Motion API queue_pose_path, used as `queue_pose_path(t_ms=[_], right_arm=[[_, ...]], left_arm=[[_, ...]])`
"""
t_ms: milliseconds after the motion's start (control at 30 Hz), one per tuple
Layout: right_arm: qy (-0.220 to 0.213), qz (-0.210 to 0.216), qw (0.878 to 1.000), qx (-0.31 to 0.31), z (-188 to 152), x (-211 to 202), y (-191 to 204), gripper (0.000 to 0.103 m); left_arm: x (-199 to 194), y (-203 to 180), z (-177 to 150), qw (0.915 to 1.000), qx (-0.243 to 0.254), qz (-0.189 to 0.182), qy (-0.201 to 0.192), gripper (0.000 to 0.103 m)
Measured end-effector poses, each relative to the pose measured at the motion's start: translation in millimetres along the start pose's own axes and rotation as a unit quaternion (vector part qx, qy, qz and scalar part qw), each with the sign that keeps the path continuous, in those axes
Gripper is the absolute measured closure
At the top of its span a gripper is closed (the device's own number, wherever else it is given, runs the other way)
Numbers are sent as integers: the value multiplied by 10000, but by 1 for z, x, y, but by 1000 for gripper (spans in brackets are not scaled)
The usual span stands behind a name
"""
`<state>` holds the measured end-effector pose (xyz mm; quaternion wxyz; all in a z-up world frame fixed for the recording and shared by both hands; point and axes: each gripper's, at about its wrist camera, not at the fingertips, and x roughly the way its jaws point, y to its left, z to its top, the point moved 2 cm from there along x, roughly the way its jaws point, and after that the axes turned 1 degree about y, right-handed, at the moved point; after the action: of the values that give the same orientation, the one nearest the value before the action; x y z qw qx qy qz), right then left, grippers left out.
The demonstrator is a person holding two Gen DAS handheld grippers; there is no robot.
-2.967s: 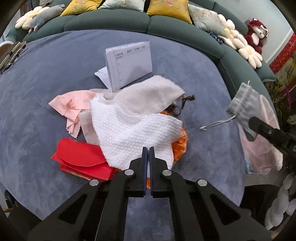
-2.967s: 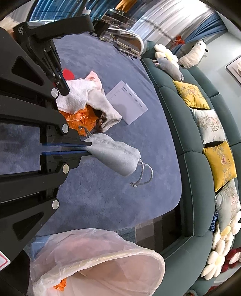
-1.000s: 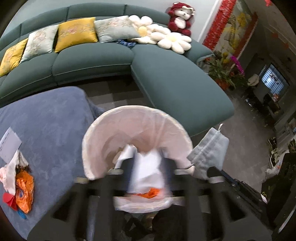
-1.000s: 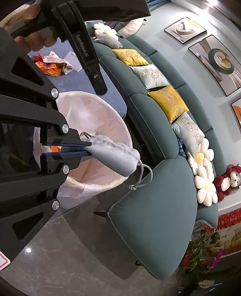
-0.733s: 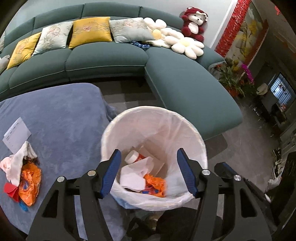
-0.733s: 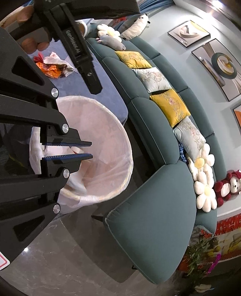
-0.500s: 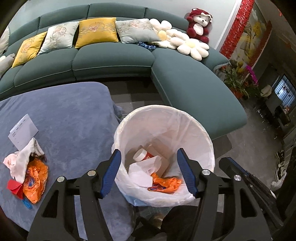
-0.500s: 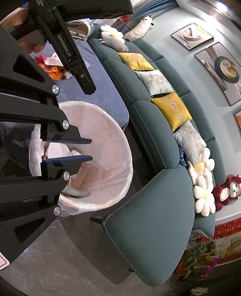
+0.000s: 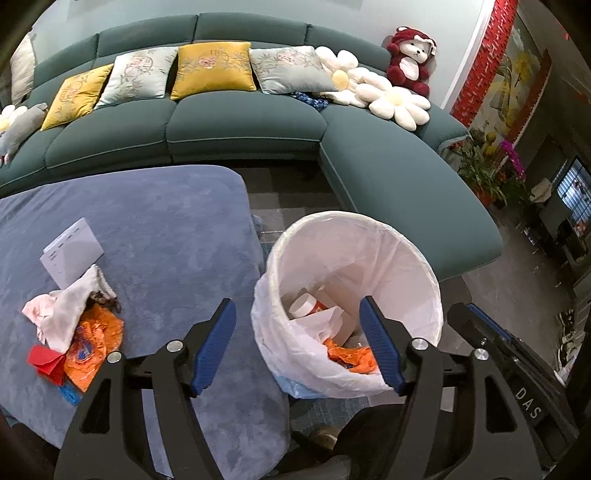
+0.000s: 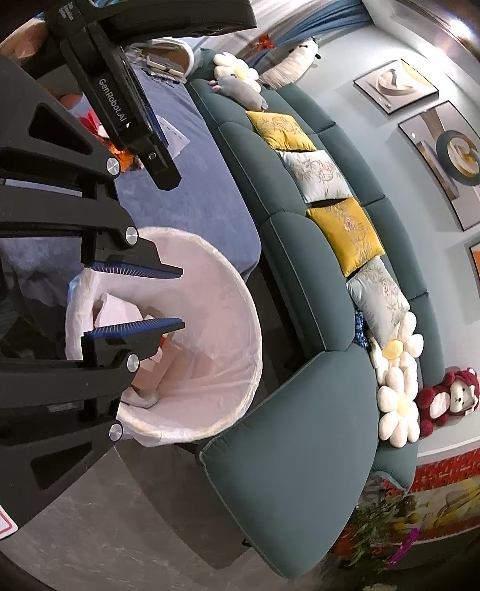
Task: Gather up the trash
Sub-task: 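Move both open tools back to the pile on the table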
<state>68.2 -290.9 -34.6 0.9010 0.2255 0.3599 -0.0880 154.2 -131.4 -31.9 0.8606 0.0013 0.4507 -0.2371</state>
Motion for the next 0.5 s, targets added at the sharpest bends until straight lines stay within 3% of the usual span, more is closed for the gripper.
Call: queue_pose_path(t_ms=[500], right_arm=[[28, 158, 9990, -427, -10, -7, 52, 75]], left_arm=[[-32, 54, -16, 9988, -361, 269, -165, 37]])
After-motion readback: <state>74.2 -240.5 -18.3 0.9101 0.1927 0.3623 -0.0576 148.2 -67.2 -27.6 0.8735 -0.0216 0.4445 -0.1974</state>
